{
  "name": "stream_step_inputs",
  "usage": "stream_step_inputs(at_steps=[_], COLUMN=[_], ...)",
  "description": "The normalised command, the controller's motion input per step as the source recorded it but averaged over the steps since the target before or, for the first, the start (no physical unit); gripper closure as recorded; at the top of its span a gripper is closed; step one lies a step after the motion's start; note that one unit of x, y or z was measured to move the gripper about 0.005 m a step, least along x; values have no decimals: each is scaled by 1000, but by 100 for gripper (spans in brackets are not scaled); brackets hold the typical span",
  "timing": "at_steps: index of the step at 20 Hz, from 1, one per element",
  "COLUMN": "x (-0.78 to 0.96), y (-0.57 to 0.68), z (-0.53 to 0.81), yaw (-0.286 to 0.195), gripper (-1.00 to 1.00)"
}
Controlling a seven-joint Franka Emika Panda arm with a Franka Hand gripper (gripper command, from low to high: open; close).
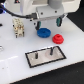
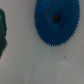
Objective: Insert the blue gear onto the right peg, followed by the red gear
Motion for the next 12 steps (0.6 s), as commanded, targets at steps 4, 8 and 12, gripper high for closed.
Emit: stream_step_inputs(at_steps=[4,8,12], x=[-185,-253,-316], y=[-13,-27,-32], z=[-487,-372,-279], yaw=[0,0,0], gripper=[-100,-100,100])
